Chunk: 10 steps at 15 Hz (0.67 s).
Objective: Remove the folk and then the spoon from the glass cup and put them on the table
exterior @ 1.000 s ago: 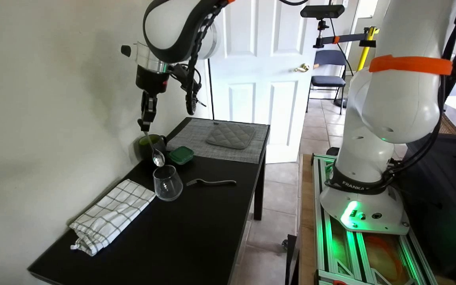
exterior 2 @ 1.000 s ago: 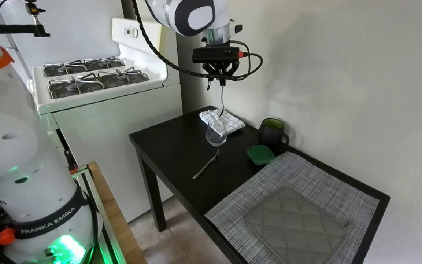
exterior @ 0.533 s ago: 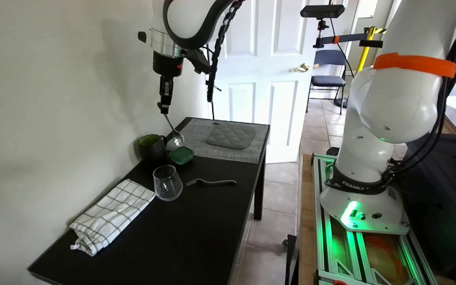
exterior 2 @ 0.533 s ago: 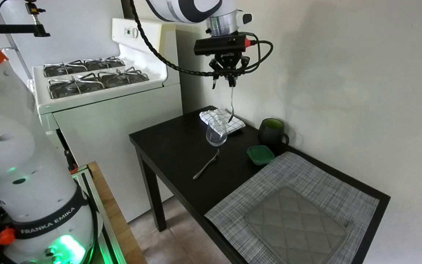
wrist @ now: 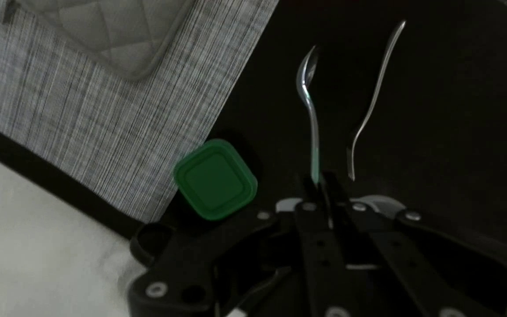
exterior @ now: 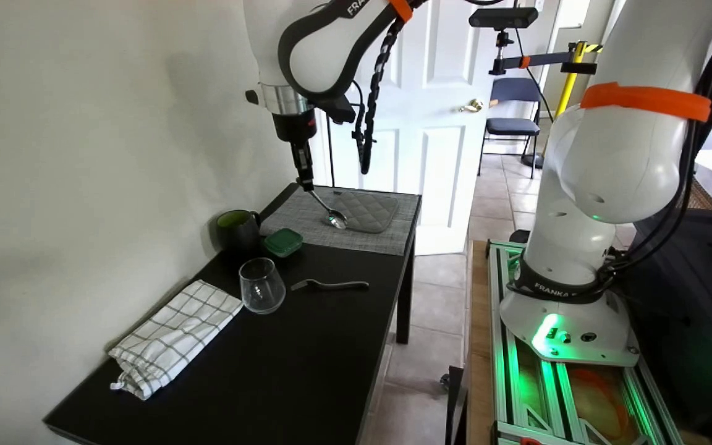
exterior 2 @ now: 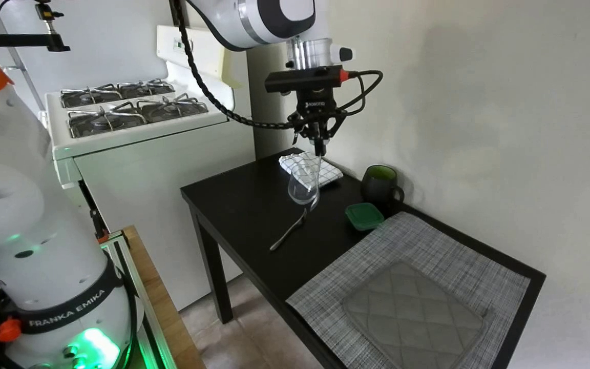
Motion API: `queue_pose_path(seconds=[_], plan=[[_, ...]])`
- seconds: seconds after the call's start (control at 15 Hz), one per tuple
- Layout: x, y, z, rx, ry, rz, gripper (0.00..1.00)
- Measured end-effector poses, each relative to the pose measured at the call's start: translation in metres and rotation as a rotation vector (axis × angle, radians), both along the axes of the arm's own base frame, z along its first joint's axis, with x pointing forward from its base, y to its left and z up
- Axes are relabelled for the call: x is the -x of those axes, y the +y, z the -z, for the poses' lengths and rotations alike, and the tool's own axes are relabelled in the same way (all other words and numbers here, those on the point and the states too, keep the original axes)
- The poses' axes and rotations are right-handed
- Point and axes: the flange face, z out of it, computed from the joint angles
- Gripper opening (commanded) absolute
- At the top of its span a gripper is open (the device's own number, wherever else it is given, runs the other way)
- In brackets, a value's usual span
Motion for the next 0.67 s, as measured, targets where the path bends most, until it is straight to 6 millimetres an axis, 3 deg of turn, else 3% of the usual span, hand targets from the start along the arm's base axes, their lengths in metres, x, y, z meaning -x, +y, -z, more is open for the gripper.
queue_pose_path(seconds=[0.67], plan=[[0.027,0.000,0.103,-0.004,0.242,0.005,0.02]])
